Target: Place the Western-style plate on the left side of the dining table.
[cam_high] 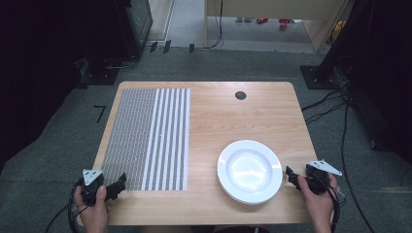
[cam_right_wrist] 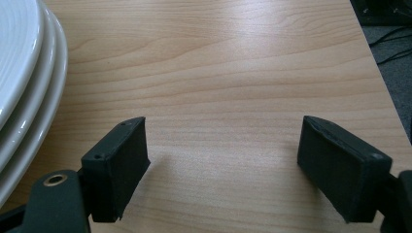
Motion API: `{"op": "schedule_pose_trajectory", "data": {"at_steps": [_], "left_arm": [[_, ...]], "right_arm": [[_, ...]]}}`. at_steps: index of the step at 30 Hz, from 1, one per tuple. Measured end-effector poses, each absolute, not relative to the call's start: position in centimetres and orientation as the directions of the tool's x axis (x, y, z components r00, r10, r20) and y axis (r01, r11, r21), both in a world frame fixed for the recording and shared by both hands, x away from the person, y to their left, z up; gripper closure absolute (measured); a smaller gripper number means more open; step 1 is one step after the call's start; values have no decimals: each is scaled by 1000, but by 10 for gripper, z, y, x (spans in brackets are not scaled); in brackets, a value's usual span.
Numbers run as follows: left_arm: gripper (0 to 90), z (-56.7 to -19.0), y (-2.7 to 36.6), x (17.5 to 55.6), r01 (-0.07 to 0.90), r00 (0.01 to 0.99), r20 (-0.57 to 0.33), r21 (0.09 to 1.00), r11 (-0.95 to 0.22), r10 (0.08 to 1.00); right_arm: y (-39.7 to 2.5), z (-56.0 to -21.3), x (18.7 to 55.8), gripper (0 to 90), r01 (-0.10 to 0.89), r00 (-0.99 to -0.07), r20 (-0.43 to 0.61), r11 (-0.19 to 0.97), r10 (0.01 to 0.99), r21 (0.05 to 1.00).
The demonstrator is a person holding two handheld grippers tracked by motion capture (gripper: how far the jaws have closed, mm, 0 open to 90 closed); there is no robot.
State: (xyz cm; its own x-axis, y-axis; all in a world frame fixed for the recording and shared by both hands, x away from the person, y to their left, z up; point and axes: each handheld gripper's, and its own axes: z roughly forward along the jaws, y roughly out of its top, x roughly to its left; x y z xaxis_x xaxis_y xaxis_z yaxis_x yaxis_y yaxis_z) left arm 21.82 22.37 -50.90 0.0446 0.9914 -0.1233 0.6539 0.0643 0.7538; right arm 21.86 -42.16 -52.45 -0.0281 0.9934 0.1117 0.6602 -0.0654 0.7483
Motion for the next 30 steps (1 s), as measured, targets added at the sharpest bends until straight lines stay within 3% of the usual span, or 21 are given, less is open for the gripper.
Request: {"op": "schedule_pose_trajectory", "data": {"at_steps": [8,16,30], "left_arm": [[109,-501,212,221,639,61,-175,763,96,983],[109,-497,191,224,636,108,-180,769,72,978],[109,-490,146,232,635,216,-184,772,5,959]], "right_arm": [[-414,-525,221,143,681,-13,31,-14,999,732],[-417,-523,218,157,662,7,92,-73,996,746],[-408,-506,208,173,586,22,62,-63,998,808]]}}
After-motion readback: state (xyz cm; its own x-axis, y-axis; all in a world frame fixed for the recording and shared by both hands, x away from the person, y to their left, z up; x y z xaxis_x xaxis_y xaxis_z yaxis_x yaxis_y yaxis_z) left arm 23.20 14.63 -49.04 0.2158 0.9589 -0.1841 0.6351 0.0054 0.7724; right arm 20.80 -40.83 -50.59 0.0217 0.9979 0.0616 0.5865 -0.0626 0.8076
